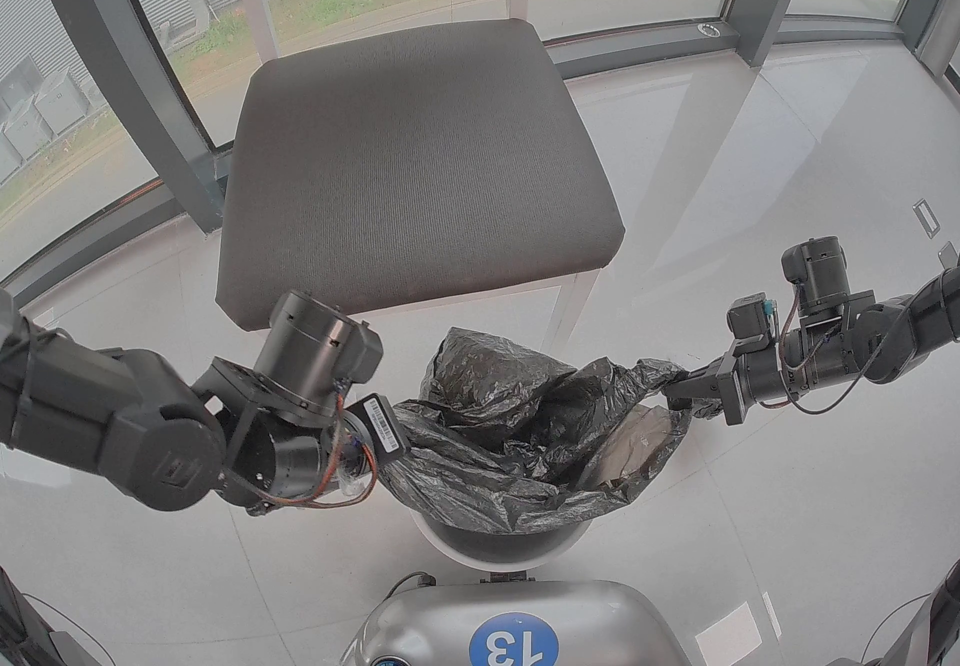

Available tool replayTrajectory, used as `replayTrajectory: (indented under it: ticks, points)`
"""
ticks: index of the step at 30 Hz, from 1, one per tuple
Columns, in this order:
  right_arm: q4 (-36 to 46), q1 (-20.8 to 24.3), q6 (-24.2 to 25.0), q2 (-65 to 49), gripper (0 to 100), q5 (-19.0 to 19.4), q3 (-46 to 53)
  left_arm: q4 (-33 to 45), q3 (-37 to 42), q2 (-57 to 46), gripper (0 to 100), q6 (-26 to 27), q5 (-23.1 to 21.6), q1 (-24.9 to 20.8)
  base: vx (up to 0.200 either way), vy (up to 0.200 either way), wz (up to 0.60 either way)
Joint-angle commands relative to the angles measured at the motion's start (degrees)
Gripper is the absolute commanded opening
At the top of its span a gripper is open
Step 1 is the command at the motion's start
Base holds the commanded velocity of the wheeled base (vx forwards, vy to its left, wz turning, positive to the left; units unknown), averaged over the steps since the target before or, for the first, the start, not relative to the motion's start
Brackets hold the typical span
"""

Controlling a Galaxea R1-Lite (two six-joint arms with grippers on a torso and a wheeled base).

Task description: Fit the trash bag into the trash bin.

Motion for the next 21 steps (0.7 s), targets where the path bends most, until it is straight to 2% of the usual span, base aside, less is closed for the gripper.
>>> replayTrajectory:
  ticks: [1, 9, 14, 21]
  points:
    - [-0.1, -0.7, 0.0, -1.1, 0, 0.0, 2.0, 0.0, 0.5, -3.1, 0, 0.0, 0.1, 1.4, 0.0, 0.0, 0.0]
    - [-0.3, -2.1, -0.1, -1.9, 0, 0.0, 4.2, -1.2, -3.0, -3.2, 0, 0.0, 0.1, 1.6, 0.0, 0.0, 0.0]
    - [-0.2, -2.3, -0.1, -3.1, 0, 0.0, 5.4, -1.2, -3.9, -5.2, 0, 0.1, 0.1, 0.1, 0.0, 0.0, 0.0]
    - [-0.1, -2.2, 0.0, -6.3, 0, 0.0, 7.5, 0.7, -2.6, -6.5, 0, -1.1, -0.1, -8.3, 0.0, 0.0, 0.0]
